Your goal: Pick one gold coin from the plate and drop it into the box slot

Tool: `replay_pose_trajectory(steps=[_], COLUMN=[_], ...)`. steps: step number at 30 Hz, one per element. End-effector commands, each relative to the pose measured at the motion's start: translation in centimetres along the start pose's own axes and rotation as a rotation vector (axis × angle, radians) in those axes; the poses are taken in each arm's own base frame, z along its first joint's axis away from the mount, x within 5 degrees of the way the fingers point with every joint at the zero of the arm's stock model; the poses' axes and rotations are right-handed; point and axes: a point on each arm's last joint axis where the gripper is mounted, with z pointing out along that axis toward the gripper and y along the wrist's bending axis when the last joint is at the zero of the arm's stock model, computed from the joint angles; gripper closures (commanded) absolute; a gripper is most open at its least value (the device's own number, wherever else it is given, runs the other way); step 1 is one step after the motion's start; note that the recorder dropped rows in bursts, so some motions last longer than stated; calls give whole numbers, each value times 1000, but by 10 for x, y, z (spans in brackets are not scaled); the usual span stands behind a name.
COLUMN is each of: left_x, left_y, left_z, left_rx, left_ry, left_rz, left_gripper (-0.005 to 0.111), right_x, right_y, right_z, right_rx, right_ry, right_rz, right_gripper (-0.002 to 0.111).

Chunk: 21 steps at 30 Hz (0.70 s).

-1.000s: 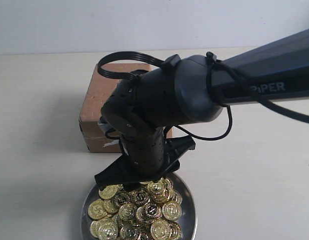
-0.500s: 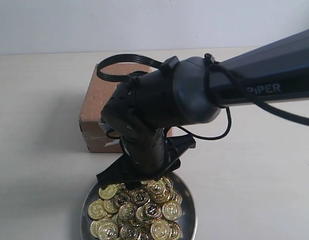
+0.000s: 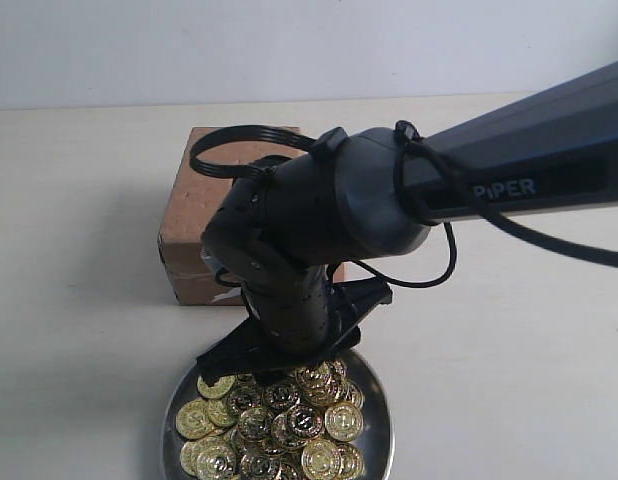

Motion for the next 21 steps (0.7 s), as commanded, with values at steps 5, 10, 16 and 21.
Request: replay_pose_trajectory(steps=[5, 10, 16, 21], left_x=[-2, -2, -3, -3], left_y=[-2, -2, -2, -2], left_z=[0, 0, -1, -1], left_rx=[8, 8, 11, 11], left_ry=[-3, -3, -9, -9], left_rz=[12, 12, 12, 12], left_gripper=[107, 107, 107, 107], right_x=[-2, -1, 1, 1], right_y=[-1, -1, -1, -1], right_z=[-2, -2, -2, -2], right_rx=[7, -1, 5, 8], right_ry=[-12, -4, 21, 26], right_rz=[29, 62, 72, 84], right_gripper=[60, 60, 60, 60])
